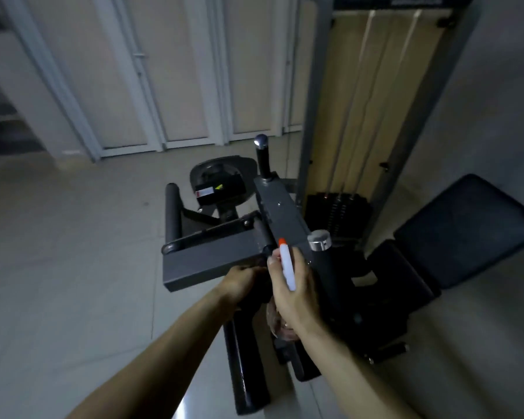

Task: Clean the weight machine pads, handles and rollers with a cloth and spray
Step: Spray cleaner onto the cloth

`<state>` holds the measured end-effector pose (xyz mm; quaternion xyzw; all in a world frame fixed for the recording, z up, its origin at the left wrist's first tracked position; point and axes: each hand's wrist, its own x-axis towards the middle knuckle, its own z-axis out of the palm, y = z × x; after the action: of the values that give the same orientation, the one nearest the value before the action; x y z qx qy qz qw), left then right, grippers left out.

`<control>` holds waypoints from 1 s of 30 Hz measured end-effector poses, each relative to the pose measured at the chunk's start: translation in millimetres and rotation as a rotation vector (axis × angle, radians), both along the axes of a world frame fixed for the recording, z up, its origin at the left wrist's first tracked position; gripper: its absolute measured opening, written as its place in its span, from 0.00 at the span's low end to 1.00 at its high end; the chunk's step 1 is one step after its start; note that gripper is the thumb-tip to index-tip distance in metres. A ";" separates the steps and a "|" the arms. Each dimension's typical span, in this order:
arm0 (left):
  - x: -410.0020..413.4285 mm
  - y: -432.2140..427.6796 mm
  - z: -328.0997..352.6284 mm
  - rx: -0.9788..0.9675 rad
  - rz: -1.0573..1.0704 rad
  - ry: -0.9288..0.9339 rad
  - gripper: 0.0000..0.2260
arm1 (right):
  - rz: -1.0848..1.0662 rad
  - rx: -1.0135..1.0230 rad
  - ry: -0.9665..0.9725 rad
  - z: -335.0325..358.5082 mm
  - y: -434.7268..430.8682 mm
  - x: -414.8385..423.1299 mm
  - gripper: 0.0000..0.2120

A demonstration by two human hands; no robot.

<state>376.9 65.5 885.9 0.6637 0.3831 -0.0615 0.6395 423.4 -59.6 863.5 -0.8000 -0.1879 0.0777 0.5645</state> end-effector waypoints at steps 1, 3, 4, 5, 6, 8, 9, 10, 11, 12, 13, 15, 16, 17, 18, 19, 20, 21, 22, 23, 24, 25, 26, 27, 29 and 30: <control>0.2 10.8 -11.8 -0.002 -0.079 0.030 0.13 | -0.051 -0.024 -0.035 -5.3 1.8 -6.3 0.07; -3.3 32.9 -36.1 -0.050 -0.186 0.067 0.13 | -0.143 -0.080 -0.055 -16.3 9.0 -23.2 0.06; -5.3 44.9 -48.6 -0.080 -0.220 0.080 0.13 | -0.204 -0.100 -0.036 -23.6 15.1 -33.5 0.05; -7.7 58.8 -59.4 -0.115 -0.258 0.103 0.14 | -0.280 -0.106 -0.001 -30.9 23.5 -45.6 0.04; -9.8 70.7 -67.6 -0.141 -0.288 0.126 0.14 | -0.346 -0.107 0.038 -36.6 30.4 -58.0 0.04; -17.0 85.7 -80.9 -0.207 -0.321 0.158 0.18 | -0.427 -0.141 0.107 -49.7 40.7 -80.8 0.05; -19.5 91.5 -79.6 -0.224 -0.333 0.169 0.18 | -0.469 -0.172 0.130 -53.8 46.6 -89.6 0.05; -19.8 96.4 -78.0 -0.226 -0.341 0.177 0.17 | -0.509 -0.201 0.162 -57.0 52.2 -98.0 0.05; -18.8 99.3 -75.0 -0.218 -0.342 0.178 0.15 | -0.538 -0.223 0.197 -61.9 56.3 -104.9 0.04; -15.8 103.2 -76.9 -0.217 -0.345 0.173 0.14 | -0.579 -0.234 0.234 -65.9 61.5 -111.3 0.03; -13.4 106.3 -78.6 -0.224 -0.364 0.169 0.15 | -0.622 -0.236 0.269 -69.8 65.8 -118.4 0.04; -10.8 106.1 -79.8 -0.243 -0.364 0.159 0.17 | -0.654 -0.243 0.299 -74.4 70.1 -127.3 0.06; -9.8 105.4 -79.4 -0.251 -0.358 0.153 0.17 | -0.670 -0.252 0.304 -74.8 73.7 -129.0 0.06; -8.0 105.6 -81.0 -0.251 -0.354 0.152 0.19 | -0.678 -0.268 0.299 -75.2 78.4 -128.4 0.06; -6.1 105.8 -86.0 -0.258 -0.354 0.158 0.20 | -0.685 -0.289 0.291 -74.6 83.5 -127.8 0.06; -4.9 105.6 -88.2 -0.263 -0.349 0.161 0.21 | -0.695 -0.307 0.284 -73.9 88.1 -126.2 0.06; -3.3 104.9 -92.0 -0.265 -0.342 0.164 0.21 | -0.711 -0.316 0.277 -74.8 92.5 -124.2 0.07; -1.3 104.2 -95.8 -0.267 -0.332 0.163 0.20 | -0.726 -0.317 0.271 -75.1 95.8 -121.8 0.08; 0.1 103.6 -100.0 -0.279 -0.324 0.163 0.19 | -0.738 -0.313 0.271 -74.9 98.4 -119.9 0.08; 1.5 102.1 -103.5 -0.302 -0.311 0.165 0.18 | -0.754 -0.305 0.281 -75.6 99.7 -118.6 0.08; 2.2 100.4 -105.7 -0.322 -0.296 0.166 0.17 | -0.769 -0.288 0.296 -77.9 99.5 -118.0 0.07; 1.0 98.0 -106.5 -0.332 -0.297 0.167 0.16 | -0.790 -0.264 0.310 -79.5 98.0 -119.0 0.06; -0.4 93.7 -108.9 -0.338 -0.306 0.171 0.15 | -0.812 -0.248 0.319 -81.7 93.0 -122.0 0.07; -1.5 91.9 -111.7 -0.337 -0.313 0.170 0.14 | -0.822 -0.243 0.316 -83.3 87.7 -125.1 0.07; -1.9 84.5 -117.4 -0.355 -0.296 0.170 0.15 | -0.808 -0.239 0.294 -81.8 72.8 -133.7 0.05; -1.6 80.8 -118.6 -0.363 -0.270 0.164 0.17 | -0.798 -0.220 0.284 -80.0 65.3 -138.6 0.03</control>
<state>375.2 146.3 767.4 0.5758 0.3242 -0.2683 0.7010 284.9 5.7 783.5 -0.8467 0.2248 -0.0176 0.4819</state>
